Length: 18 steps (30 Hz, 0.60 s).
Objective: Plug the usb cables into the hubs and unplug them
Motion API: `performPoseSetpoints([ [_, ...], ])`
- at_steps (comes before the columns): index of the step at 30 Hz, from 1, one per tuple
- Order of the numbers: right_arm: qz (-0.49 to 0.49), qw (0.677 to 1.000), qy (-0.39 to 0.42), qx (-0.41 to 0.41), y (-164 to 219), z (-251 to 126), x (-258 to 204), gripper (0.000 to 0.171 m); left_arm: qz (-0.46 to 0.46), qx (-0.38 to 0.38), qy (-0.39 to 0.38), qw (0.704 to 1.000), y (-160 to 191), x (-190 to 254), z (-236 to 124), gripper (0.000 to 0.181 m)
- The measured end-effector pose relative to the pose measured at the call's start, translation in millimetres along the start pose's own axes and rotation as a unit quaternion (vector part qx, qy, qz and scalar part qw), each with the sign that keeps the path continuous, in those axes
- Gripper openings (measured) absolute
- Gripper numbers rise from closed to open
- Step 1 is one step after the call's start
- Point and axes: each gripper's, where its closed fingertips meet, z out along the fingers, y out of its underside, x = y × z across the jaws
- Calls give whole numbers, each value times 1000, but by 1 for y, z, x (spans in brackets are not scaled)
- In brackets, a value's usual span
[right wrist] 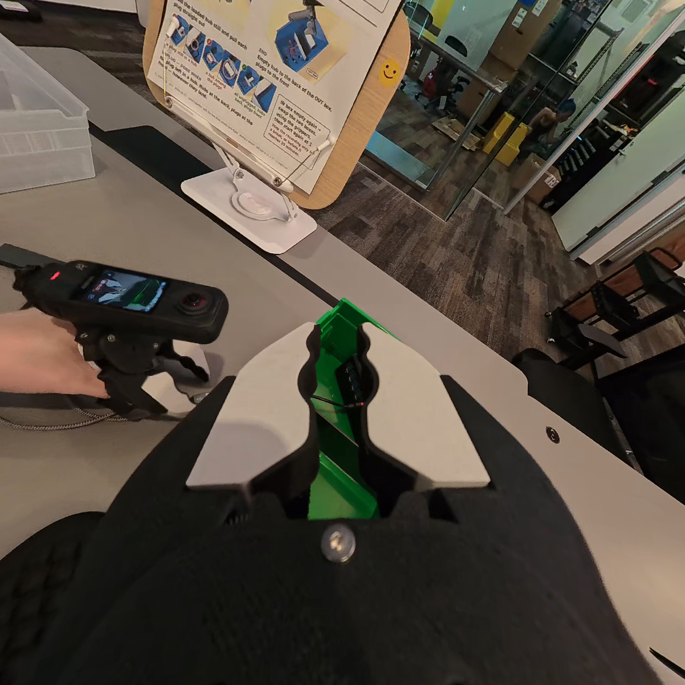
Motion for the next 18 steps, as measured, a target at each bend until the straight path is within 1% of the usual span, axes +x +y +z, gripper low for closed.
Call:
performPoseSetpoints([
  [1, -1, 1000, 0, 1, 0, 0, 0, 19, 7, 0, -17, 1000, 1, -4, 1, 31],
  [2, -1, 1000, 0, 2, 0, -1, 1, 19, 25, 1, -25, 999, 1, -4, 1, 17],
  [4, 1, 1000, -2, 8, -2, -1, 1, 19, 36, 4, -16, 999, 3, -2, 0, 16],
  [6, 1, 1000, -6, 11, -2, 1, -1, 19, 6, 29, 26, 999, 2, 2, -6, 16],
  [7, -1, 1000, -8, 11, -3, 2, -2, 19, -9, 41, 48, 998, 0, 2, -15, 16],
  [9, -6, 1000, -14, 11, -4, 5, -6, 19, -26, 79, 59, 995, -6, -11, -48, 16],
  [11, -16, 999, -23, 18, -10, 10, -14, 19, -45, 141, 43, 988, -13, -34, -92, 16],
  [13, -25, 998, -45, 42, -23, 16, -27, 19, -65, 209, 56, 974, -17, -47, -141, 15],
  [15, -25, 993, -87, 77, -39, 25, -48, 20, -83, 275, 62, 956, -19, -58, -187, 15],
  [18, -17, 973, -191, 130, -63, 44, -99, 33, -97, 345, 50, 932, -16, -70, -238, 15],
])
